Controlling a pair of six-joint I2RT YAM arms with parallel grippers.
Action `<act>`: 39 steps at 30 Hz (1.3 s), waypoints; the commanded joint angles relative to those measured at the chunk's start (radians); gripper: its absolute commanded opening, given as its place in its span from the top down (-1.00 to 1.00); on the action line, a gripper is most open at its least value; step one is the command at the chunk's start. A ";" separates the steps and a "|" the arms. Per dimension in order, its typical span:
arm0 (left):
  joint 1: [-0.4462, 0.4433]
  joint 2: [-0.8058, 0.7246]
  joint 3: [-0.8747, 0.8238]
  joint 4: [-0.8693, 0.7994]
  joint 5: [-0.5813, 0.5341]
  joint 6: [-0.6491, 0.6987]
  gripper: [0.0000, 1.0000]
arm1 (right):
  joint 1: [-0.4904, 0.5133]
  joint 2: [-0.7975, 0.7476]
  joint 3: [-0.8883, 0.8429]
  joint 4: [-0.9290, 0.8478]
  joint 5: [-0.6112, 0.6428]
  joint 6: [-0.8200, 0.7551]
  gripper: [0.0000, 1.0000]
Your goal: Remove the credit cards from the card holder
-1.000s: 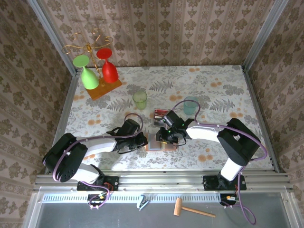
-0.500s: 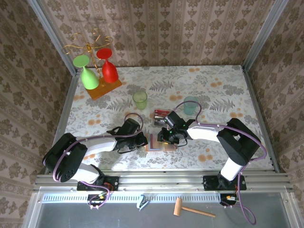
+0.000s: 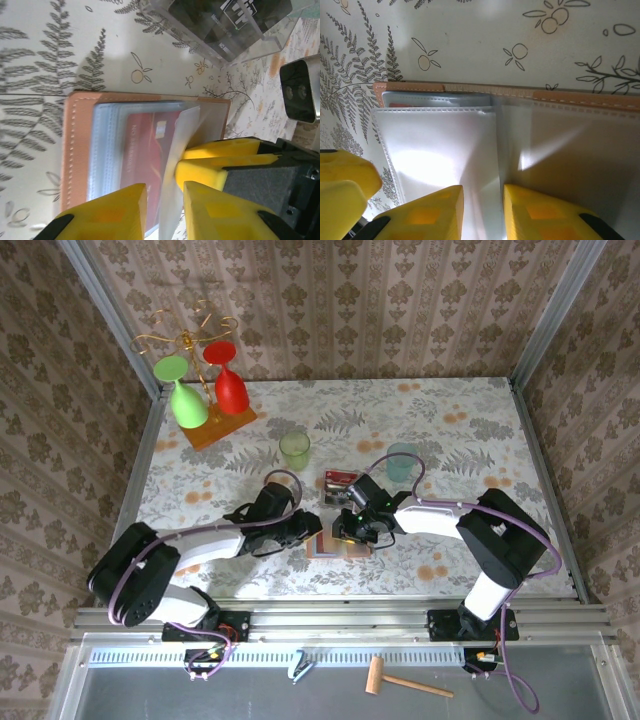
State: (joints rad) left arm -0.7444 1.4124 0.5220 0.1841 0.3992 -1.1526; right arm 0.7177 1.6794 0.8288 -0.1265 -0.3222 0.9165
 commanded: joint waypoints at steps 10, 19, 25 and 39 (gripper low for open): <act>0.007 0.090 -0.045 0.227 0.085 -0.091 0.52 | -0.004 -0.011 -0.019 -0.012 0.011 -0.002 0.46; 0.006 0.093 -0.040 0.237 0.096 -0.098 0.54 | -0.015 -0.123 -0.015 -0.070 0.062 -0.010 0.39; -0.004 0.103 -0.013 0.228 0.107 -0.096 0.52 | -0.051 -0.227 -0.036 -0.118 0.096 -0.021 0.38; -0.058 0.161 0.108 0.172 0.115 -0.079 0.26 | -0.154 -0.442 -0.136 -0.171 0.110 -0.034 0.37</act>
State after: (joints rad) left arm -0.7883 1.5566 0.5915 0.3851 0.5018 -1.2385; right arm 0.5743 1.2709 0.7162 -0.2611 -0.2386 0.8932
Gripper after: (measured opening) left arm 0.363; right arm 0.314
